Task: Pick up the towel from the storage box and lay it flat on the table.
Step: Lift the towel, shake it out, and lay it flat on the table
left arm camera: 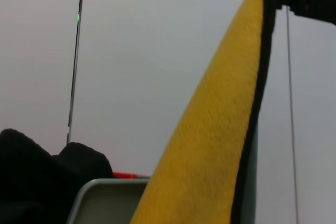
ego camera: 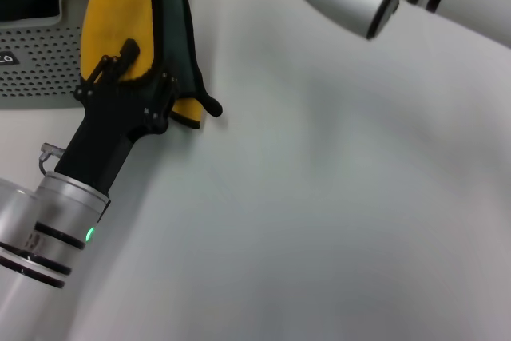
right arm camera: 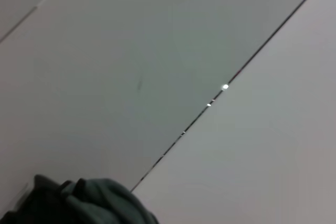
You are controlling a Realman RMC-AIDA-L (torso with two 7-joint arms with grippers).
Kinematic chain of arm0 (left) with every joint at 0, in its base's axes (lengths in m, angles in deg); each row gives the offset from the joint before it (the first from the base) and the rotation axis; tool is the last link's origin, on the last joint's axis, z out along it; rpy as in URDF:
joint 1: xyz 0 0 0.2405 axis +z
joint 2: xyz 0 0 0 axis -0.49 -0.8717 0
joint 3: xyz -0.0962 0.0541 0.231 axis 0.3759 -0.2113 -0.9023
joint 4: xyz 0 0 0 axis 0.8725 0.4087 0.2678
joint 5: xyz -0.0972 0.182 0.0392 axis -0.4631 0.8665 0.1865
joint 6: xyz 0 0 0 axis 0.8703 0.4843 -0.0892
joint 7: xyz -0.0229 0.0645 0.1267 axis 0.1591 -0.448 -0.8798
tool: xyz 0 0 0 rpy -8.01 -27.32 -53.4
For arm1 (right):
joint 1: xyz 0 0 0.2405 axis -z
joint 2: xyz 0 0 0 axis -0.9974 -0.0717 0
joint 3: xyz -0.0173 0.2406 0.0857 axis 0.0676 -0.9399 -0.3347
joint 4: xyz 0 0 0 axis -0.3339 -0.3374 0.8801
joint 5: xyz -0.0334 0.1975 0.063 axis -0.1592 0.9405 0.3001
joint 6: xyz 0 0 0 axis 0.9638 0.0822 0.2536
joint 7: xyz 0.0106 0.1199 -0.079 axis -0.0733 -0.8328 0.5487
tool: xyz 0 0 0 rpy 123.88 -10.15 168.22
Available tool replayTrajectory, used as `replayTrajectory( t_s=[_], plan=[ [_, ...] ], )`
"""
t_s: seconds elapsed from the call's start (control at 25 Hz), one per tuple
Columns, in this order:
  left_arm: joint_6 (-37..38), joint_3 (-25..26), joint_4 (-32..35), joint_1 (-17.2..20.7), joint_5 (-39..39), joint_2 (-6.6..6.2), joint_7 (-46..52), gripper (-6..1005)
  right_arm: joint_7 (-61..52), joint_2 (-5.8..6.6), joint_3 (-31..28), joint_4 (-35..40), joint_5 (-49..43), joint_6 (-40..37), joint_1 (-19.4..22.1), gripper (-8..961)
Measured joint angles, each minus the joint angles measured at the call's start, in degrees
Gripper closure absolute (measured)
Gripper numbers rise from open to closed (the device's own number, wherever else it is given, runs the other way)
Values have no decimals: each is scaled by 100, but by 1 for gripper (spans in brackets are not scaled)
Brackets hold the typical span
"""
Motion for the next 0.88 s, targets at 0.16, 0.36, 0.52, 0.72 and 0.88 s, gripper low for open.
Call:
replayTrajectory(
  t_s=[0.16,0.36,0.52,0.72,0.88],
  plan=[
    [-155,-88,90,43,-123,-1,-439,462,-78,2,-46,61,105,99,-76,922],
    [-336,-567,318,43,-873,0,-1290,455,-319,3,-36,248,118,245,-105,922],
    [-334,-946,418,-29,-1360,0,-1767,440,-443,3,17,290,121,340,-164,921],
    [-261,-977,572,-21,-1644,-1,-2265,424,-752,2,107,199,126,533,-329,921],
    [-206,-984,800,16,-1992,0,-2943,421,-810,3,274,228,127,620,-316,920]
  ],
)
